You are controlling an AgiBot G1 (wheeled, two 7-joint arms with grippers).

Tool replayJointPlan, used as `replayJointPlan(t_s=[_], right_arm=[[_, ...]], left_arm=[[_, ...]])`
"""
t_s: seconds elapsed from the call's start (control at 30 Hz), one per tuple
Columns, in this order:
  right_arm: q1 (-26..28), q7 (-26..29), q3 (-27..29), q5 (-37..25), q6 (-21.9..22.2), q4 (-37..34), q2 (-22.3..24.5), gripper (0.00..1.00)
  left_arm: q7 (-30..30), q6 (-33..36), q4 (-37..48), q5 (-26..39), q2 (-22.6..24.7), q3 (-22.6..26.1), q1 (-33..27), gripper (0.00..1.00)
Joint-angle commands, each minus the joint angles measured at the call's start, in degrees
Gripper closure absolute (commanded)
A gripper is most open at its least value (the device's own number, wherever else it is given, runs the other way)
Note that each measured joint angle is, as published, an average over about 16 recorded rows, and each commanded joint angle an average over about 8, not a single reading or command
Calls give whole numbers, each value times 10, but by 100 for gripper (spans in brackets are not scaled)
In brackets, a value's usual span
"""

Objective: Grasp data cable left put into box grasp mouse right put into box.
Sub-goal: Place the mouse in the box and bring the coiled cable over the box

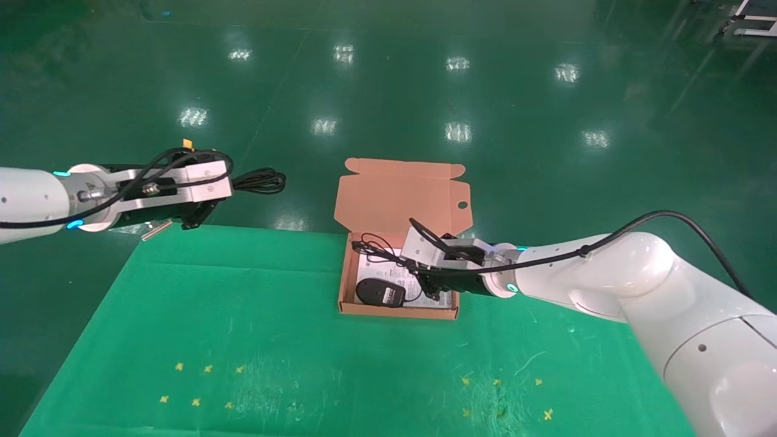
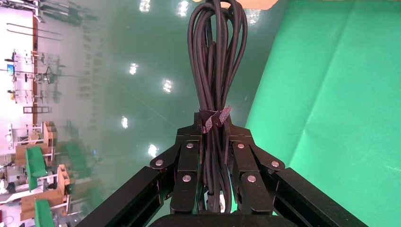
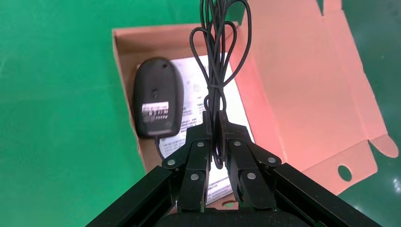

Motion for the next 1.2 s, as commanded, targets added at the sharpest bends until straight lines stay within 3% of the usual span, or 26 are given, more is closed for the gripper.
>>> replayJointPlan(t_s=[0.03, 0.47, 0.87, 1.2], right_arm=[[1, 4, -7, 0, 1, -3, 0, 2], [-5, 17, -17, 3, -6, 30, 27, 0], [5, 33, -18, -4, -22, 64, 97, 0], [2, 78, -20, -14, -41, 164, 186, 0]], left_arm=[[-1, 0, 0, 1, -1, 0, 0, 100], [54, -15, 39, -44, 49, 13, 19, 100], [169, -85, 157, -77, 152, 35, 42, 100], [310, -140, 302, -132, 242, 44, 38, 100]])
